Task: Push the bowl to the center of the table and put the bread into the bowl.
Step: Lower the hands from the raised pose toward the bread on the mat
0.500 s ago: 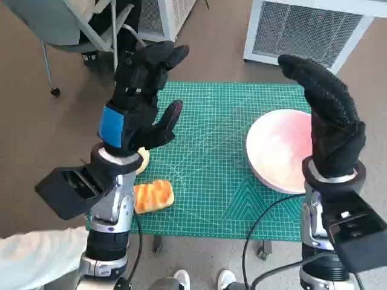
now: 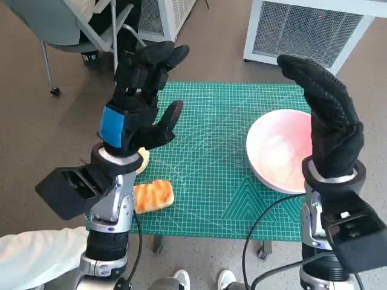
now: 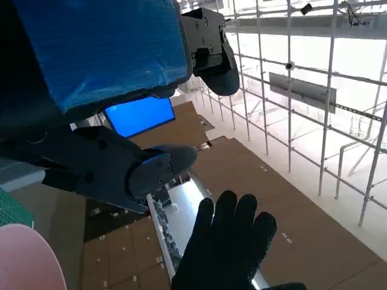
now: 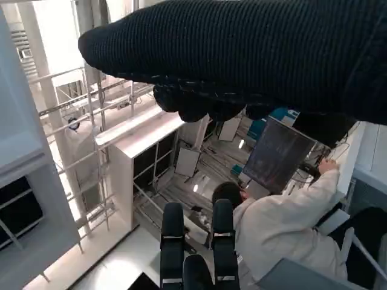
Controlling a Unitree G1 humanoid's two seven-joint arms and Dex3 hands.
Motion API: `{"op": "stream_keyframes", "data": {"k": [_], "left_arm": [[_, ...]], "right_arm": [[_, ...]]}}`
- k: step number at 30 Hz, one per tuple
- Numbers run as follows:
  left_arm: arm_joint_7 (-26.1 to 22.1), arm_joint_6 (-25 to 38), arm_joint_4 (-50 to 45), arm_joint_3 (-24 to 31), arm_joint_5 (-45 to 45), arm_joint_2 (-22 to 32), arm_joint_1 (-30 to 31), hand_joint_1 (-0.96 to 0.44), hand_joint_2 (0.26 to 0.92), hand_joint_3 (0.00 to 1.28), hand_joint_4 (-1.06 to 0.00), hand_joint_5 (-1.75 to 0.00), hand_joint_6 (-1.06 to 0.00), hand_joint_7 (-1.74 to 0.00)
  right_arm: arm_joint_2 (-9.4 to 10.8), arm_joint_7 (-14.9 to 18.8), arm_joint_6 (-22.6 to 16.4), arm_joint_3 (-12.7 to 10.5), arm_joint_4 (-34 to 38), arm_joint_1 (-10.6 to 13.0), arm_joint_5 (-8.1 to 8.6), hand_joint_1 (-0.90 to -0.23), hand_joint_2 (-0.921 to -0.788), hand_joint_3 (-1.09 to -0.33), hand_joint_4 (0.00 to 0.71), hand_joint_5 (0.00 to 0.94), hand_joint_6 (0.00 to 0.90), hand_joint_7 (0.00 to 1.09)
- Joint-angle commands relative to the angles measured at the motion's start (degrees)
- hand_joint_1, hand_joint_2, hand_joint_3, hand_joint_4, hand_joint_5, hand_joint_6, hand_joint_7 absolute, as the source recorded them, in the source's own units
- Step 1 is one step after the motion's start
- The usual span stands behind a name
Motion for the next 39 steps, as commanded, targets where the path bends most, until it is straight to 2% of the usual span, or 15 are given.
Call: {"op": "stream_keyframes", "data": {"k": [1, 9, 15, 18, 21, 23, 28, 35, 39], "left_arm": [[0.1, -0.33, 0.13, 0.05, 0.62, 0.31, 0.45, -0.3, 0.812, 0.68, 0.0, -0.73, 0.0, -0.93], [0.13, -0.32, 0.17, 0.03, 0.6, 0.22, 0.64, -0.31, 0.814, 0.68, 0.0, -0.73, 0.0, -0.93], [0.26, -0.31, 0.0, 0.08, 0.58, 0.13, 1.0, -0.29, 0.816, 0.68, 0.0, -0.73, 0.0, -0.93], [0.31, -0.35, 0.06, 0.18, 0.52, 0.14, 1.18, -0.29, 0.817, 0.68, 0.0, -0.72, 0.0, -0.93], [0.5, -0.32, -0.1, 0.13, 0.65, 0.09, 1.38, -0.29, 0.817, 0.68, 0.0, -0.72, 0.0, -0.93], [0.64, -0.24, -0.19, 0.17, 0.68, 0.1, 1.57, -0.29, 0.817, 0.68, 0.0, -0.72, 0.0, -0.93], [0.98, -0.14, -0.39, 0.08, 0.78, 0.08, 1.8, -0.28, 0.818, 0.68, 0.0, -0.72, 0.0, -0.94], [1.24, -0.12, -0.14, 0.1, 0.73, 0.09, 1.72, -0.27, 0.817, 0.68, 0.0, -0.72, 0.0, -0.95], [1.3, -0.1, -0.08, 0.1, 0.76, 0.09, 1.66, -0.28, 0.816, 0.68, 0.0, -0.72, 0.0, -0.96]], "right_arm": [[-0.03, -0.05, 0.75, -0.12, -0.15, 1.45, 0.37, -0.473, -0.921, -0.587, 0.409, 0.003, 0.039, 0.73], [-0.59, 0.11, 0.9, -0.94, -0.28, 2.17, 0.93, -0.481, -0.921, -0.586, 0.407, 0.002, 0.039, 0.73], [-3.76, 0.6, -2.17, -5.72, 4.27, 2.79, 3.33, -0.49, -0.921, -0.581, 0.404, 0.0, 0.042, 0.73], [-4.78, -2.35, -4.56, -9.47, 8.93, 2.8, 2.03, -0.493, -0.921, -0.577, 0.402, 0.001, 0.055, 0.7], [-5.52, -4.3, -6.63, -11.78, 12.74, 2.49, 1.0, -0.491, -0.921, -0.577, 0.399, 0.0, 0.058, 0.69], [-6.54, -6.88, -8.05, -14.08, 17.14, 2.09, -0.15, -0.475, -0.921, -0.584, 0.393, 0.001, 0.062, 0.65], [-8.48, -11.83, -9.64, -17.12, 26.31, 1.02, -2.03, -0.446, -0.921, -0.608, 0.383, 0.0, 0.071, 0.61], [-11.98, -15.26, -10.59, -18.88, 41.75, -1.73, -1.82, -0.465, -0.921, -0.628, 0.403, 0.011, 0.094, 0.61], [-13.42, -15.73, -10.05, -19.35, 50.43, -3.44, -0.88, -0.451, -0.921, -0.638, 0.407, 0.012, 0.098, 0.61]]}}
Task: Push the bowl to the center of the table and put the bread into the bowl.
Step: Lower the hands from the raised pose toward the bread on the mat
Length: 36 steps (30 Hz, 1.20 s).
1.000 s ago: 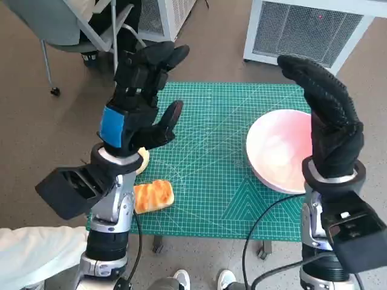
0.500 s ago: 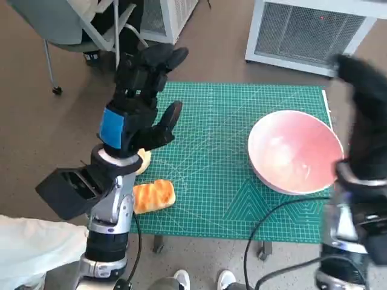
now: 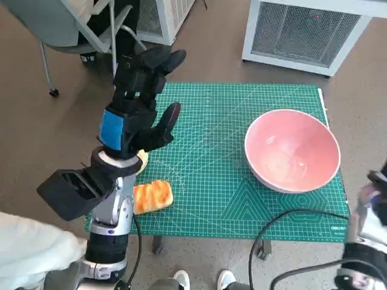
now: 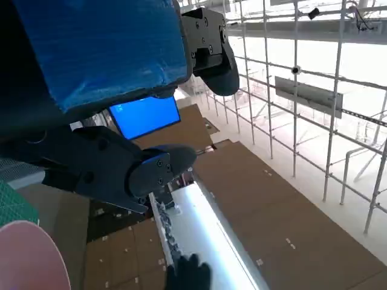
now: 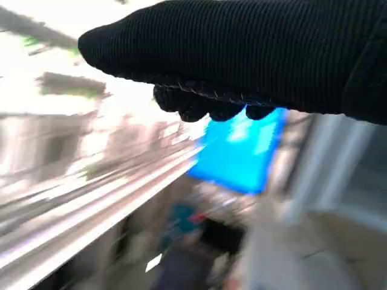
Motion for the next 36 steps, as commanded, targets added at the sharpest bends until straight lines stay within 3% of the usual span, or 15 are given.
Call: {"op": "stream_keyframes", "data": {"k": [1, 12, 17, 26, 32, 36], "left_arm": [[0.35, -0.04, -0.08, 0.09, 0.67, 0.14, 0.37, -0.28, 0.816, 0.68, 0.0, -0.72, 0.0, -0.96], [0.27, 0.07, -0.56, 0.31, 0.41, 0.54, 0.65, -0.27, 0.814, 0.68, 0.0, -0.72, 0.0, -0.96], [0.33, 0.44, -1.11, 0.5, 0.39, 0.91, 0.84, -0.28, 0.812, 0.68, 0.0, -0.73, 0.0, -0.97], [0.51, 0.7, -1.79, 0.81, 0.54, 1.68, 1.28, -0.26, 0.807, 0.68, 0.0, -0.74, 0.0, -0.97], [0.98, 0.89, -2.79, 0.66, 1.01, 2.13, 1.72, -0.26, 0.804, 0.69, 0.0, -0.75, 0.0, -0.97], [1.19, 1.09, -3.1, 0.71, 1.26, 2.39, 1.9, -0.25, 0.802, 0.69, 0.0, -0.75, 0.0, -0.98]], "right_arm": [[-1.43, -0.79, 1.35, -0.81, 11.34, -1.83, 1.18, -0.443, -0.921, -0.641, 0.406, 0.011, 0.096, 0.61], [-2.12, 0.99, 7.35, -1.18, 26.15, -4.73, 3.79, -0.442, -0.921, -0.631, 0.348, 0.003, 0.08, 0.53], [-0.39, 2.06, 10.71, -1.39, 28.64, -5.03, 5.4, -0.42, -0.921, -0.636, 0.353, 0.008, 0.105, 0.53], [2.64, 2.78, 14.95, -0.43, 30.06, -5.53, 5.62, -0.402, -0.921, -0.633, 0.392, 0.024, 0.138, 0.53], [4.85, 6.23, 17.03, -0.68, 30.6, -6.53, 6.81, -0.427, -0.921, -0.623, 0.386, 0.017, 0.13, 0.52], [6.02, 6.59, 17.89, 0.02, 30.77, -7.24, 6.13, -0.431, -0.921, -0.626, 0.381, 0.013, 0.129, 0.52]]}}
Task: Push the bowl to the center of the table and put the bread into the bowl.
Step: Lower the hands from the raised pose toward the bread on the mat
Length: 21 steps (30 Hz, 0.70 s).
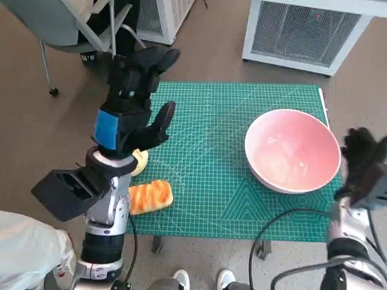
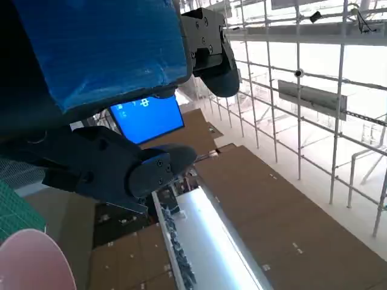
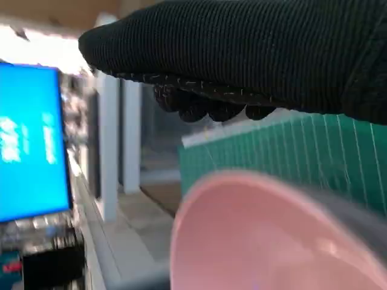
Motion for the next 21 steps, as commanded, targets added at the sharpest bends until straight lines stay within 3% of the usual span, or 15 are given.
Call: {"op": "stream_keyframes", "data": {"k": [1, 7, 21], "left_arm": [[0.3, 0.57, -1.05, 0.33, 0.56, 0.6, 0.74, -0.25, 0.802, 0.69, 0.0, -0.75, 0.0, -0.98], [0.59, 0.81, -1.7, 0.62, 0.98, 1.03, 1.19, -0.26, 0.8, 0.69, 0.0, -0.76, 0.0, -0.98], [1.77, 1.4, -4.29, 1.05, 2.0, 1.66, 3.03, -0.25, 0.799, 0.69, 0.0, -0.76, 0.0, -0.98]], "right_arm": [[1.98, 0.66, 2.06, 0.94, 1.23, -0.37, -0.2, -0.432, -0.921, -0.627, 0.38, 0.013, 0.129, 0.52], [3.77, 0.61, 2.66, 2.8, 1.48, -1.75, -1.34, -0.44, -0.921, -0.629, 0.393, 0.017, 0.131, 0.52], [7.51, 1.21, 4.05, 4.86, 1.95, -5.51, -1.63, -0.42, -0.921, -0.639, 0.421, 0.026, 0.14, 0.54]]}}
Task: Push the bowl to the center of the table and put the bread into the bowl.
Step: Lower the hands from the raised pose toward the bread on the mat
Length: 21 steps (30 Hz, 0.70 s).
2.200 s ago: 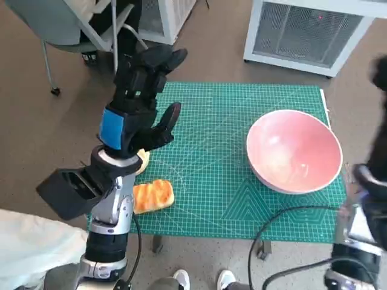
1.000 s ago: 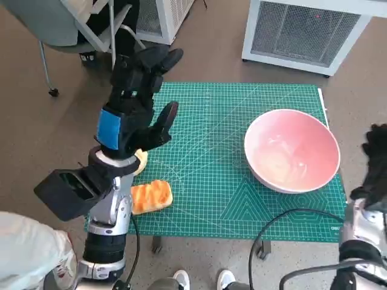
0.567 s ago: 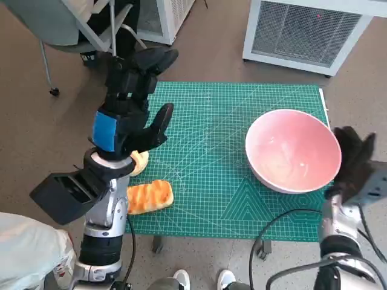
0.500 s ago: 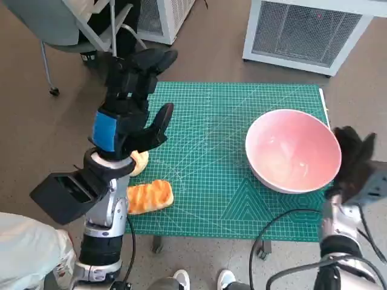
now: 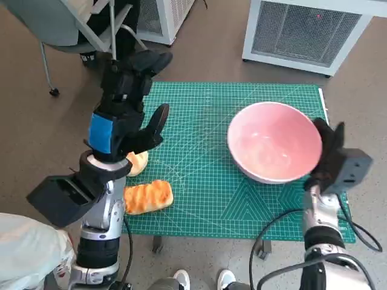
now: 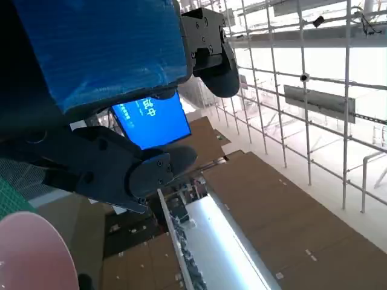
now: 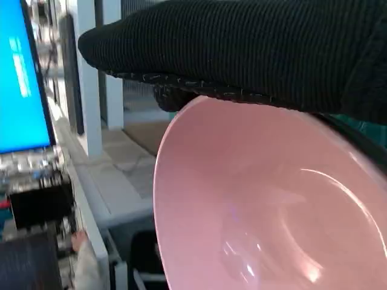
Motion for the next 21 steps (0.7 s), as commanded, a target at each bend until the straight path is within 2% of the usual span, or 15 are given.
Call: {"op": "stream_keyframes", "data": {"k": [1, 11, 21], "left_arm": [[0.61, 0.36, -1.75, 0.48, 0.86, 0.78, 1.15, -0.25, 0.799, 0.69, 0.0, -0.76, 0.0, -0.98], [1.52, 0.57, -3.22, 1.36, 1.0, 1.85, 2.74, -0.26, 0.8, 0.68, 0.0, -0.78, 0.0, -0.99], [2.62, 1.6, -5.4, 2.03, 2.06, 2.74, 4.5, -0.28, 0.813, 0.65, 0.0, -0.8, 0.0, -1.0]], "right_arm": [[1.62, 0.98, 1.64, 0.28, 0.95, -0.71, -0.12, -0.424, -0.921, -0.638, 0.424, 0.028, 0.14, 0.54], [4.53, 1.55, 2.68, 0.79, 1.18, -3.39, -0.23, -0.436, -0.921, -0.625, 0.408, 0.015, 0.13, 0.56], [7.21, 0.71, 4.41, 1.84, 1.63, -6.25, -1.26, -0.42, -0.921, -0.627, 0.415, 0.017, 0.119, 0.56]]}}
